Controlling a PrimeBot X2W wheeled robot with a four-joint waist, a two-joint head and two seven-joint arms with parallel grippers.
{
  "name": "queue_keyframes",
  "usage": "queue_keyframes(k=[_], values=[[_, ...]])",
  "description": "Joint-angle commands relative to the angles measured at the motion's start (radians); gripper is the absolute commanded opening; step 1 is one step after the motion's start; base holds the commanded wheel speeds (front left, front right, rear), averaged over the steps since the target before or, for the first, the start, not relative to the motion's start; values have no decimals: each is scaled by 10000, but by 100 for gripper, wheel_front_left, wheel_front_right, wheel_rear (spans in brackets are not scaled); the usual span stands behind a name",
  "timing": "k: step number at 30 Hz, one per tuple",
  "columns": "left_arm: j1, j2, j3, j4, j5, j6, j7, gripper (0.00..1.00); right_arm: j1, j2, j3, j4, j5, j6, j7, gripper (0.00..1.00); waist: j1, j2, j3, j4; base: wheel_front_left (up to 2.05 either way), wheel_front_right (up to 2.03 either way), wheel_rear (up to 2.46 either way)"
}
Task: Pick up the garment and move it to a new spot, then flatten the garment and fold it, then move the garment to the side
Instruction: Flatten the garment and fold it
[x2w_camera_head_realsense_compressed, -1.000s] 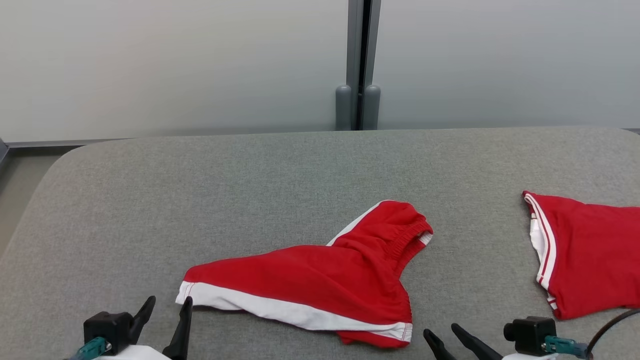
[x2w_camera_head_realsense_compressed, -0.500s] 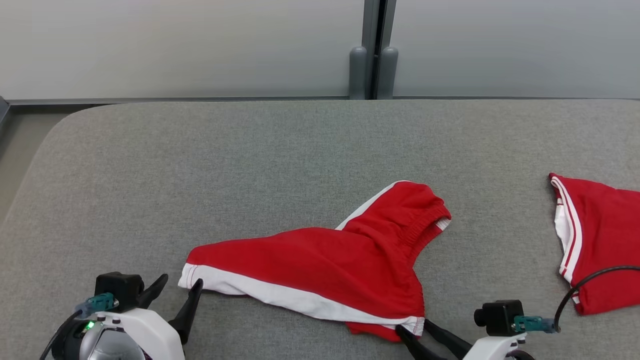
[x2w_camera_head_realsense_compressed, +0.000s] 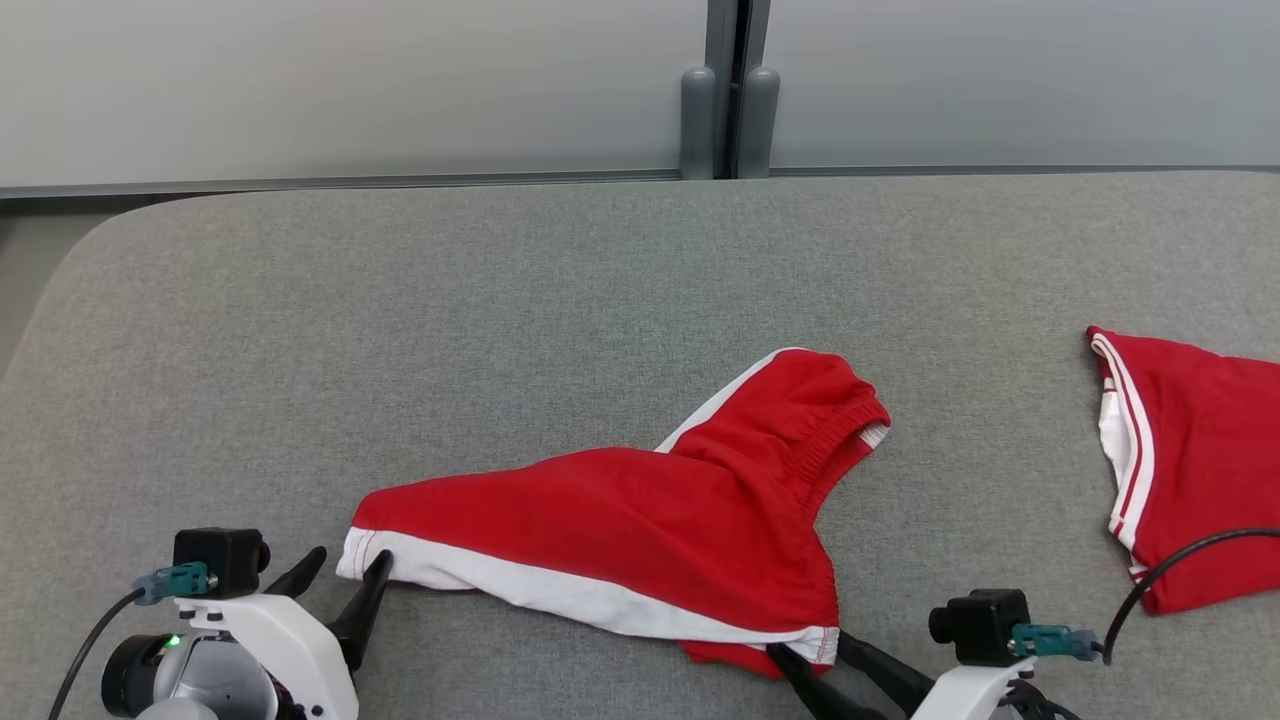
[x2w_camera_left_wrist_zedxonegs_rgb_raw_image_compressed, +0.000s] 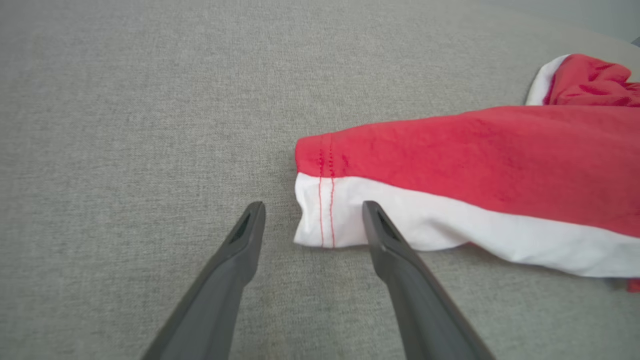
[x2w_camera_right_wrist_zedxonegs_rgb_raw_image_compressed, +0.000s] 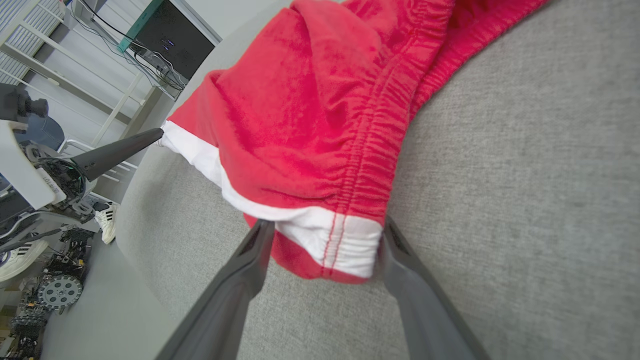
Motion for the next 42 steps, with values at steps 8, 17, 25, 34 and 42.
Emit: queue_keyframes(k=[8, 17, 25, 34, 42], values=[[-768, -65, -296, 1254, -610, -425, -211, 65, -620, -249, 779, 98, 507, 6, -629, 33, 0, 0, 24, -33, 0, 0, 0], [-873, 137, -789, 1409, -896, -510, -912, 0, -964, -448, 1137, 77, 688, 6, -1166, 0, 0, 0, -190, -35, 0, 0, 0], [-621, 507, -925, 417, -809, -457, -1344, 0, -621, -862, -518, -1003, 274, 6, -1301, 0, 0, 0, -429, -141, 0, 0, 0], [-2136, 725, -1075, -793, -477, -402, -942, 0, -1783, -1254, -1711, -1559, -28, 6, -1305, 0, 0, 0, 667, -275, 0, 0, 0], [-5902, 518, -1647, 219, -726, -507, -223, 0, -5361, -1601, -1357, -872, 1113, 6, -646, 0, 0, 0, 2371, -282, 0, 0, 0]])
